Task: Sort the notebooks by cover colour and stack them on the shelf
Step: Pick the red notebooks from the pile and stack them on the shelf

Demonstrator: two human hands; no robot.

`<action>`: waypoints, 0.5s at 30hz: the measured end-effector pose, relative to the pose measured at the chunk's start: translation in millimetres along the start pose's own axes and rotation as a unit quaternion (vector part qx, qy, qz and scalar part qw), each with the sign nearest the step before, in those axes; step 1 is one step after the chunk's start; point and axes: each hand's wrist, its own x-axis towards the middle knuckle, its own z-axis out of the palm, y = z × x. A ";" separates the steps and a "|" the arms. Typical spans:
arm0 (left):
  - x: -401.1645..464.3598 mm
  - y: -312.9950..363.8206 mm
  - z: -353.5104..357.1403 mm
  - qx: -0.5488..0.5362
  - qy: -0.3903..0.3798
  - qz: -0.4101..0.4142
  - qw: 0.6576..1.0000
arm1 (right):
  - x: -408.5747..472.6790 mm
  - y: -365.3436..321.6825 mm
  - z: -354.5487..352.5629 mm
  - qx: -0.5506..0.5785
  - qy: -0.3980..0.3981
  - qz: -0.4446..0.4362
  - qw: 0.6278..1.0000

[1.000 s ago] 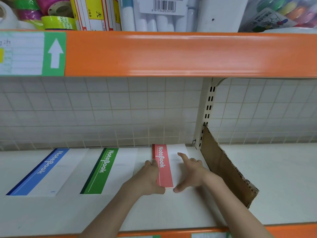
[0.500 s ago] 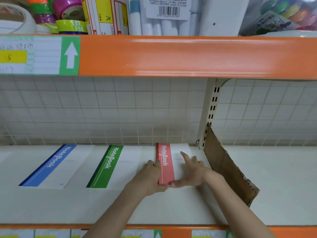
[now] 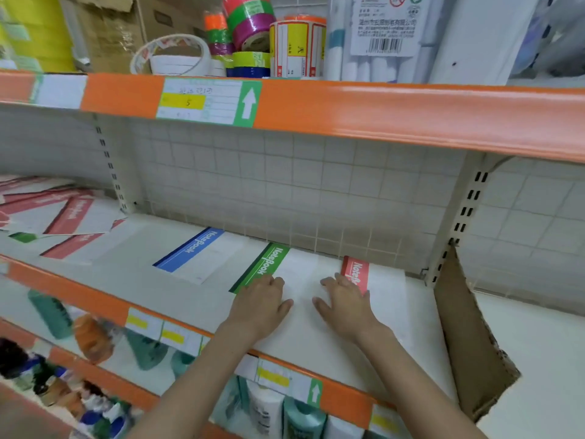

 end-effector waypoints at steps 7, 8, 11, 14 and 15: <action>-72.5 -74.8 -23.6 0.025 0.005 -0.148 0.989 | -1.7 -86.3 38.6 0.014 -0.047 -0.157 0.986; -84.1 -86.5 -27.4 0.024 0.008 -0.164 0.986 | -2.3 -101.4 44.4 0.019 -0.051 -0.179 0.982; -116.8 -120.0 -37.5 0.018 0.024 -0.212 0.977 | -2.5 -148.2 62.0 0.014 -0.074 -0.243 0.967; -147.1 -154.2 -46.3 0.022 0.038 -0.253 0.966 | -3.2 -196.9 78.6 0.005 -0.093 -0.284 0.954; -156.7 -166.2 -48.9 0.021 0.041 -0.265 0.963 | -3.6 -213.2 84.2 0.003 -0.097 -0.298 0.950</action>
